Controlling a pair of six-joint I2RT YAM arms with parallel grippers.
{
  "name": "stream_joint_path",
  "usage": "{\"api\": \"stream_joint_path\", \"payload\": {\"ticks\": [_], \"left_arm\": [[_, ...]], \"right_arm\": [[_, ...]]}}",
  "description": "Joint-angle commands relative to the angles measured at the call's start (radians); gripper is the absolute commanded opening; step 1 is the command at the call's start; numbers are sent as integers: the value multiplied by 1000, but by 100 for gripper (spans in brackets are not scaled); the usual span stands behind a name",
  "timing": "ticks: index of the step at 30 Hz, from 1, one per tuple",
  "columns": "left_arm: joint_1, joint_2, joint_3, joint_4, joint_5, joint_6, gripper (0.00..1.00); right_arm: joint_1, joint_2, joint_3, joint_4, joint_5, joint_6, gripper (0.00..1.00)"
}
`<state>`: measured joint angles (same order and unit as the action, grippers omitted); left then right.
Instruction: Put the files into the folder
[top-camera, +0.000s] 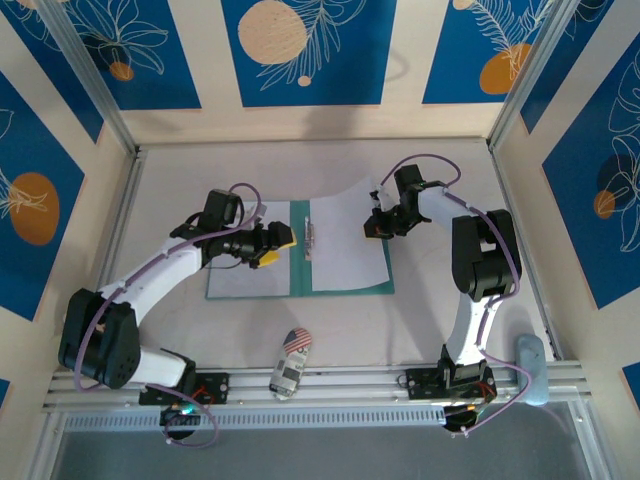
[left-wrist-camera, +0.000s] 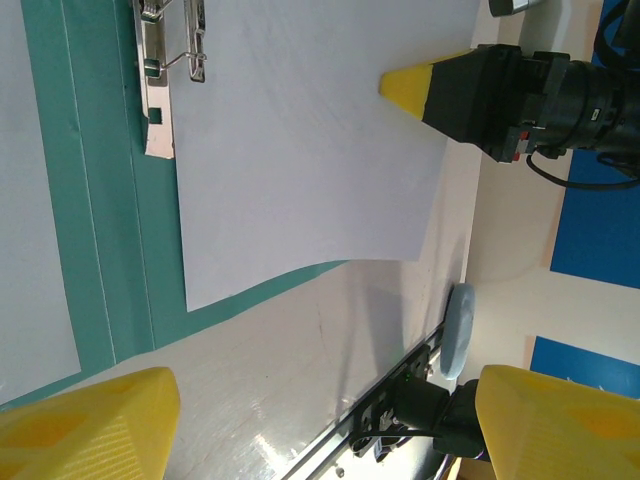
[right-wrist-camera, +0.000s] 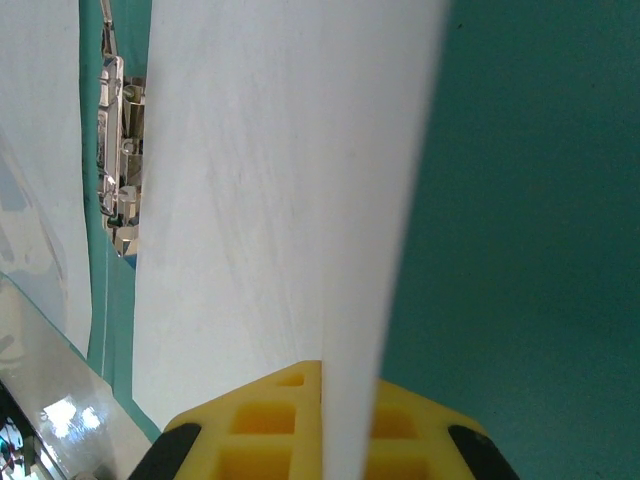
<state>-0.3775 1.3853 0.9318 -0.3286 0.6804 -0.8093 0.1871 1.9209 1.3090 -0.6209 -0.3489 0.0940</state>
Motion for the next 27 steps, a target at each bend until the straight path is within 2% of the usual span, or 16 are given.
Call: {"api": "stream_joint_path", "payload": {"ticks": [1,27], "left_arm": [[11,4,-1,14,19,9,78],[10,18,5,18,27,9,78]], "right_arm": [[-6,-10,-8,-4,-41,-19,0],[0,-8,-24,4,-60,-20,0]]}}
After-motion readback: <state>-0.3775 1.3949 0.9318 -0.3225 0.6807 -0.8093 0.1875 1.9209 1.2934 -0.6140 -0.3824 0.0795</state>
